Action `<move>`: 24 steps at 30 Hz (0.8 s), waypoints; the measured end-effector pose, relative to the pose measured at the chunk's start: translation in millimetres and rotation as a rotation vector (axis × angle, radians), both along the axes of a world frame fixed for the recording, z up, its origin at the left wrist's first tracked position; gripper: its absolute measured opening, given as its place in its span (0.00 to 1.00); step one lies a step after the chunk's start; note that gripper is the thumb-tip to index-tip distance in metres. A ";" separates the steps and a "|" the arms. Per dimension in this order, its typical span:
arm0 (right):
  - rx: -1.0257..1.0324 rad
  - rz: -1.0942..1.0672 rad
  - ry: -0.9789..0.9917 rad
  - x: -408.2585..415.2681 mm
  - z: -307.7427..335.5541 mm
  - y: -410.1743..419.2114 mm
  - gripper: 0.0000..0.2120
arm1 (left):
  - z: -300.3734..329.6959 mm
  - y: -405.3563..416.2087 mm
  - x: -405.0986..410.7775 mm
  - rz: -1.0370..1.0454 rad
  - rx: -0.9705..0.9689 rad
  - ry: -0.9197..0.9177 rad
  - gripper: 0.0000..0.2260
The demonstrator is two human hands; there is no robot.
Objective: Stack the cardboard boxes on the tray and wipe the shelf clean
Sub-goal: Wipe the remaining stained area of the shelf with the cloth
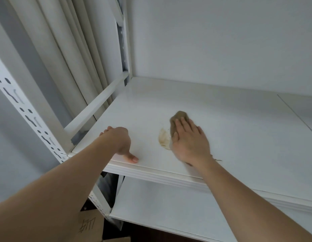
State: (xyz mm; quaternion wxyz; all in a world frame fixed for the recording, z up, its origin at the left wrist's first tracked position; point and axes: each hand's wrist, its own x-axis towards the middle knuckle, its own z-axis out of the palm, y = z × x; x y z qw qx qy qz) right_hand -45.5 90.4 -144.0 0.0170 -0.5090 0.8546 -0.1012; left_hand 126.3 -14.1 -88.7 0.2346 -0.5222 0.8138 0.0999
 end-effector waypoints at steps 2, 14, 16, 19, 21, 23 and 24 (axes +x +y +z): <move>-0.003 0.105 0.010 13.4 -2.2 7.8 0.27 | 1.3 1.1 3.6 -0.007 0.007 0.030 0.42; 0.047 0.022 0.013 -20.0 0.4 -22.4 0.27 | -0.6 -4.2 3.8 -0.050 -0.030 0.057 0.34; 0.022 0.111 0.012 1.6 -1.6 -25.5 0.27 | -0.6 -3.8 4.2 -0.054 -0.038 0.060 0.35; 0.005 0.281 0.025 20.0 -2.9 -11.0 0.26 | -4.1 -4.9 13.6 -0.038 -0.049 0.106 0.38; 0.038 0.375 0.019 11.0 -0.1 2.7 0.25 | -8.6 -3.9 23.6 -0.043 -0.047 0.158 0.46; 0.050 0.342 0.021 -11.2 2.5 7.3 0.25 | -13.7 -0.9 34.5 -0.033 0.003 0.234 0.52; 0.050 0.272 0.029 -24.5 2.4 5.8 0.25 | -15.8 1.3 38.6 -0.033 0.038 0.262 0.53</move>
